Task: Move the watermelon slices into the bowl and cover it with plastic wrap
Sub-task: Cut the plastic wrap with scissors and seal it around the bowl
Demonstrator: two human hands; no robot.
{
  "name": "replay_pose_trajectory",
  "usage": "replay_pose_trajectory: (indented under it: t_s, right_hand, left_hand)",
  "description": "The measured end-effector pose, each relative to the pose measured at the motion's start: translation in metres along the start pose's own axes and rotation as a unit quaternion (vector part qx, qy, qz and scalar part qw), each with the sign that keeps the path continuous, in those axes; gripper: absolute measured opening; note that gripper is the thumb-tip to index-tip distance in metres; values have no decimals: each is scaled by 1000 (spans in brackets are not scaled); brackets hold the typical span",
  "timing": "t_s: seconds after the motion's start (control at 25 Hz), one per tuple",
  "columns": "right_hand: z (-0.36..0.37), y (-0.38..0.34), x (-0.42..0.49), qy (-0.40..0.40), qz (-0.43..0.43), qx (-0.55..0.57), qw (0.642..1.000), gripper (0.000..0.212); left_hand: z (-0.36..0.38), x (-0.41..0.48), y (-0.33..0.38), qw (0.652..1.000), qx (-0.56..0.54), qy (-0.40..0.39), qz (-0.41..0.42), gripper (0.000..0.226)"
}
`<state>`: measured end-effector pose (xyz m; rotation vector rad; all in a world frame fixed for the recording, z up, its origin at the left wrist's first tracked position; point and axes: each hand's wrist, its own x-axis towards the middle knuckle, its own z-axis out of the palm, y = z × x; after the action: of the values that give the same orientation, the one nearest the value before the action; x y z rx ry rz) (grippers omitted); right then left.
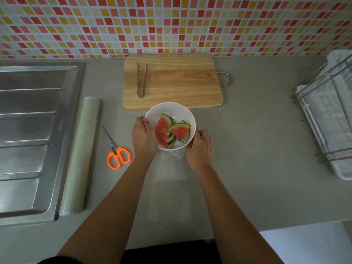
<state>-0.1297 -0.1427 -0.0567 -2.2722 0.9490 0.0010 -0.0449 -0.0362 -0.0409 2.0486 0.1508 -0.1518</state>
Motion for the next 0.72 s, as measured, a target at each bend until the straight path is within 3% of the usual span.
replay_pose_trajectory:
  t_s: [0.2, 0.32, 0.4, 0.56, 0.72]
  right_hand:
    - [-13, 3, 2, -12, -17, -132, 991, 53]
    - [-34, 3, 11, 4, 1, 10, 1000, 56]
    - [-36, -6, 15, -11, -48, 115, 992, 61]
    - [-20, -20, 17, -102, -83, 143, 981, 77]
    - [-12, -22, 13, -65, -73, 182, 978, 88]
  left_hand:
    - [-2, 3, 0, 1000, 19, -8, 6, 33]
    - [-2, 4, -2, 1000, 24, -15, 5, 34]
    - [-3, 3, -1, 1000, 21, -17, 6, 34]
    - [-4, -1, 1, 1000, 0, -24, -12, 34]
    - [-8, -1, -5, 999, -16, -19, -22, 33]
